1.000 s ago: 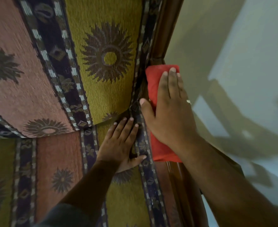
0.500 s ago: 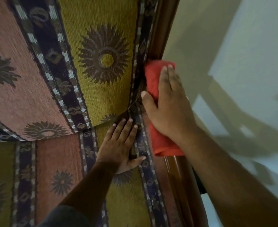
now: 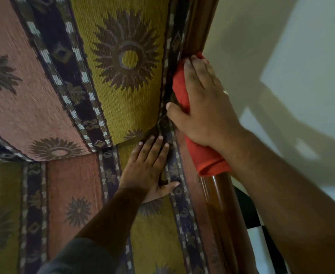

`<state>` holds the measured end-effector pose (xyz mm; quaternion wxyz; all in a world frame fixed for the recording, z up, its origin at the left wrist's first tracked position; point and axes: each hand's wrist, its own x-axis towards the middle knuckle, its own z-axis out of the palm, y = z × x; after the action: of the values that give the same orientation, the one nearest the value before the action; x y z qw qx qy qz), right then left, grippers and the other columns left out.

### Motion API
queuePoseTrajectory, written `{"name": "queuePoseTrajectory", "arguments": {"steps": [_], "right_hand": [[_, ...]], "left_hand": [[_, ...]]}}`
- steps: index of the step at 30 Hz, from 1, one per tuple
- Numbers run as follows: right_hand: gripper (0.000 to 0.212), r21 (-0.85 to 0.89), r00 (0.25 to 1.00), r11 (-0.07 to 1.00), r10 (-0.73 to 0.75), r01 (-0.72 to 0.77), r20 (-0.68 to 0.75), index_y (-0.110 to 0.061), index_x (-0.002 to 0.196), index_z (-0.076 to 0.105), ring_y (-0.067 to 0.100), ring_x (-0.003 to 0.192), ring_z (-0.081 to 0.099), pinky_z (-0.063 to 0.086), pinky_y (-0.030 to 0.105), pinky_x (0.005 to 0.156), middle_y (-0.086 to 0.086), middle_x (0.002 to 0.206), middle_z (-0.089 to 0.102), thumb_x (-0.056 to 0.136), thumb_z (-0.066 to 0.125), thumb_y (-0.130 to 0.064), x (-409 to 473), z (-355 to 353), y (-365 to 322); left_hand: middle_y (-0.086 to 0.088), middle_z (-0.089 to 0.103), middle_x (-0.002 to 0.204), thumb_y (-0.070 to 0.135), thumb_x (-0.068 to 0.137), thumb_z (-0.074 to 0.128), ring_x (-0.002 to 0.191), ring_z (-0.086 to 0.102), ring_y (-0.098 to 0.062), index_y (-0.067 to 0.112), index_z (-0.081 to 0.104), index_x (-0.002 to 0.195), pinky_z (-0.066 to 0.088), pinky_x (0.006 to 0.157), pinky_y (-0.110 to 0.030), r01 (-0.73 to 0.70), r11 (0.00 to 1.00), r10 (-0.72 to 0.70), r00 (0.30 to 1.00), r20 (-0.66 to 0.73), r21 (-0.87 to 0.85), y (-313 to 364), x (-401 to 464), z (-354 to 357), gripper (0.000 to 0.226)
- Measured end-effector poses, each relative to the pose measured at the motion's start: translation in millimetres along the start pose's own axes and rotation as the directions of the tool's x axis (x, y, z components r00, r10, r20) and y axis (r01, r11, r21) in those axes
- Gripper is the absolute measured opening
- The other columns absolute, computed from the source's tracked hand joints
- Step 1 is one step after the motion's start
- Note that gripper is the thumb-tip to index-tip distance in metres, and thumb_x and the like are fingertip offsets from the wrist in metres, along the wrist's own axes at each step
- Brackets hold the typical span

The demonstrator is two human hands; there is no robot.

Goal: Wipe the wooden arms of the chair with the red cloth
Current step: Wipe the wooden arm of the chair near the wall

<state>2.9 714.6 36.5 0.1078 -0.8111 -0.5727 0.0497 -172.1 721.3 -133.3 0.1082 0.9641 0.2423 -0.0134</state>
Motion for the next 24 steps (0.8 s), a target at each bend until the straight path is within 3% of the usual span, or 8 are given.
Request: {"name": "queuePoseTrajectory", "arguments": {"steps": [7, 14, 17, 24], "right_hand": [[0.089, 0.05, 0.998, 0.997, 0.056, -0.056, 0.01, -0.008, 0.155, 0.01, 0.028, 0.153, 0.005, 0.015, 0.045, 0.12, 0.013, 0.165, 0.008, 0.087, 0.038, -0.058, -56, 0, -6], [0.089, 0.057, 0.998, 0.996, 0.065, -0.063, -0.028, -0.007, 0.155, 0.011, 0.031, 0.152, 0.008, 0.009, 0.038, 0.115, 0.014, 0.164, 0.013, 0.087, 0.046, -0.055, -2, 2, -2], [0.089, 0.075, 0.997, 0.994, 0.075, -0.074, -0.01, -0.009, 0.155, 0.011, 0.03, 0.152, 0.007, 0.007, 0.038, 0.114, 0.012, 0.165, 0.012, 0.087, 0.046, -0.055, -18, 1, -1], [0.074, -0.012, 0.993, 1.0, -0.017, 0.018, 0.114, -0.013, 0.156, -0.005, 0.023, 0.152, -0.015, 0.002, 0.043, 0.122, 0.009, 0.166, -0.009, 0.097, 0.028, -0.044, -98, -2, 4]], "left_hand": [[-0.015, 0.016, 0.166, 0.086, 0.082, 0.021, 0.154, 0.01, -0.032, 0.009, 0.018, 0.157, 0.015, 0.123, -0.054, 0.002, 1.0, -0.002, 1.0, 0.028, -0.002, 0, 1, -4, 0.107], [-0.017, 0.017, 0.165, 0.086, 0.082, 0.022, 0.153, 0.015, -0.034, 0.008, 0.019, 0.156, 0.015, 0.123, -0.053, 0.005, 1.0, -0.005, 1.0, 0.006, 0.014, 1, 0, -2, 0.107], [-0.016, 0.017, 0.165, 0.086, 0.082, 0.024, 0.153, 0.014, -0.034, 0.008, 0.021, 0.156, 0.015, 0.123, -0.053, 0.004, 1.0, -0.004, 1.0, 0.022, 0.014, 1, -1, -4, 0.107], [-0.015, 0.016, 0.166, 0.086, 0.081, 0.029, 0.153, 0.013, -0.033, 0.009, 0.021, 0.156, 0.014, 0.123, -0.052, -0.014, 1.0, 0.014, 1.0, -0.011, -0.005, -3, -2, -3, 0.108]]}}
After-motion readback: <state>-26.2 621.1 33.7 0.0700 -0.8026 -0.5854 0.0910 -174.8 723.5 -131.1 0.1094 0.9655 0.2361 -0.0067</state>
